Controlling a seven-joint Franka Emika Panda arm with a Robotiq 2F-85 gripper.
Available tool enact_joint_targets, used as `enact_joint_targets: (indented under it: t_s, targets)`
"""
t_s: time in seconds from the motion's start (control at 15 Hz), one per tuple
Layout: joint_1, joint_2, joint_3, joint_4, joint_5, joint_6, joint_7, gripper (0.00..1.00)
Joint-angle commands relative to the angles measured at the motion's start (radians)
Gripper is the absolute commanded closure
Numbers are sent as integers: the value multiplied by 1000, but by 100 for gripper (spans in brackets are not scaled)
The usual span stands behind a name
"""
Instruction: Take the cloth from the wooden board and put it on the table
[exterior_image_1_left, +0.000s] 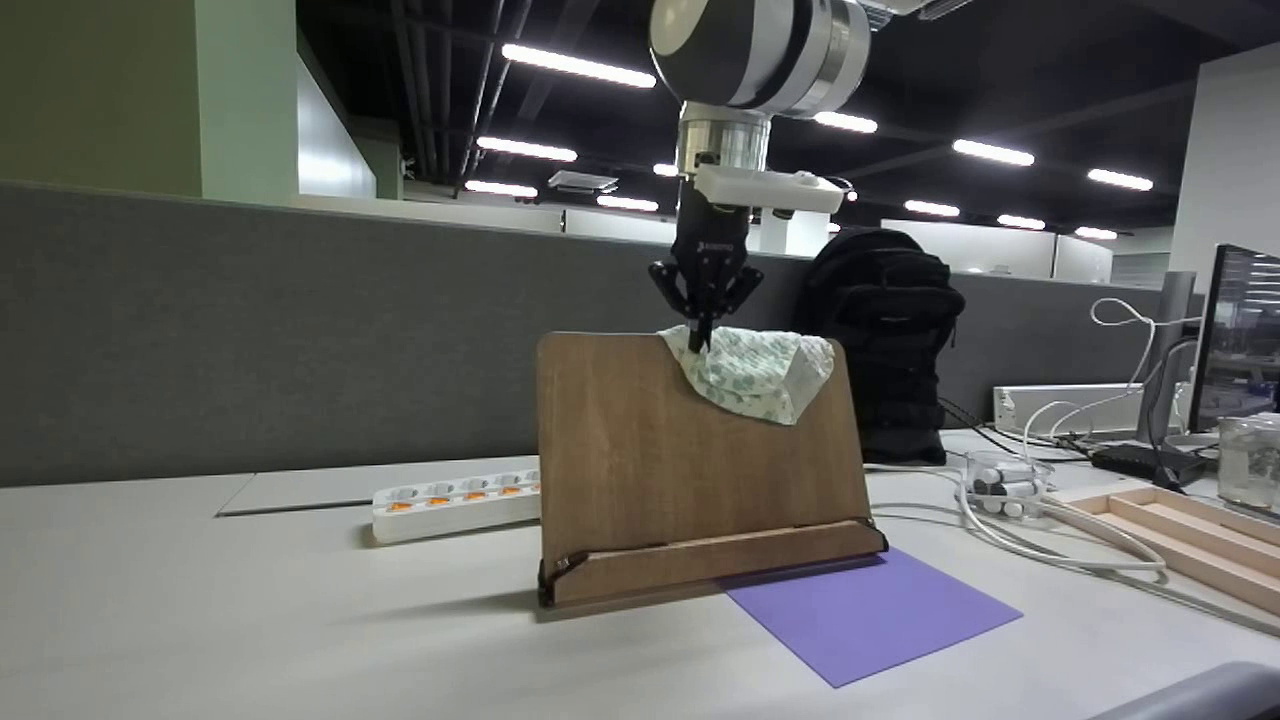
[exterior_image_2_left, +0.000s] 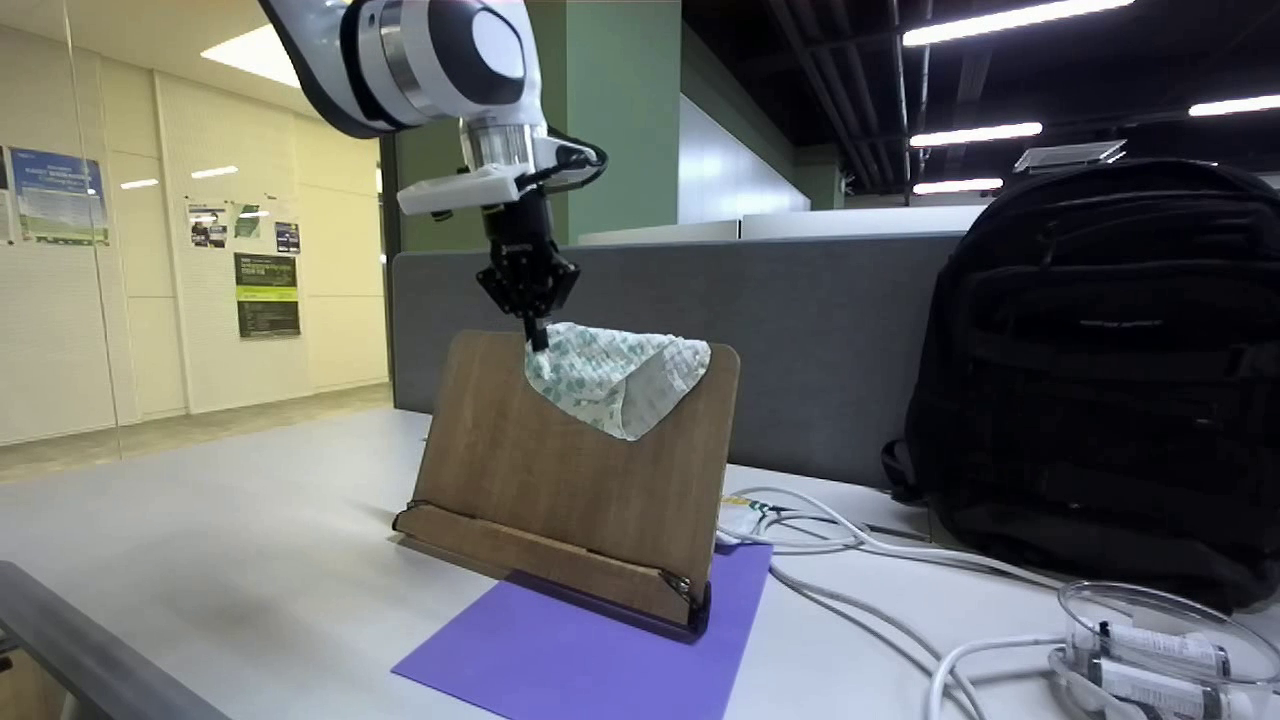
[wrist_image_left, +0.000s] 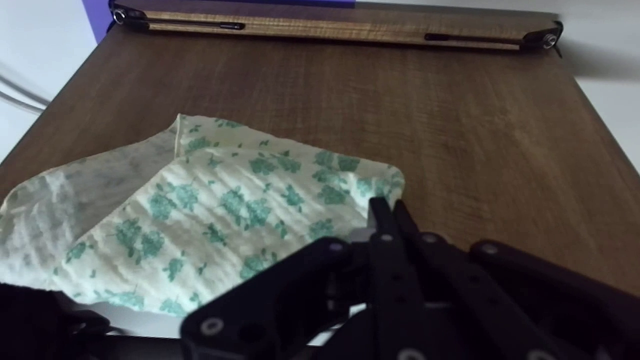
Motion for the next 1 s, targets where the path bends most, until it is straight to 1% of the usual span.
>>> enact_joint_targets:
  t_s: [0.0,0.2,0.4,0.67,0.93]
  targets:
    - [1,-74,-28,-16,-10,7,46,100]
    - [-17,-163,-49,-46,-10,38,99,100]
    - [-57,-274,-65,-89,-15,52,173,100]
    - [-149,-385,-84,-146,-13,40,247,100]
    - [-232,-434,-121,-202,19,14,248,100]
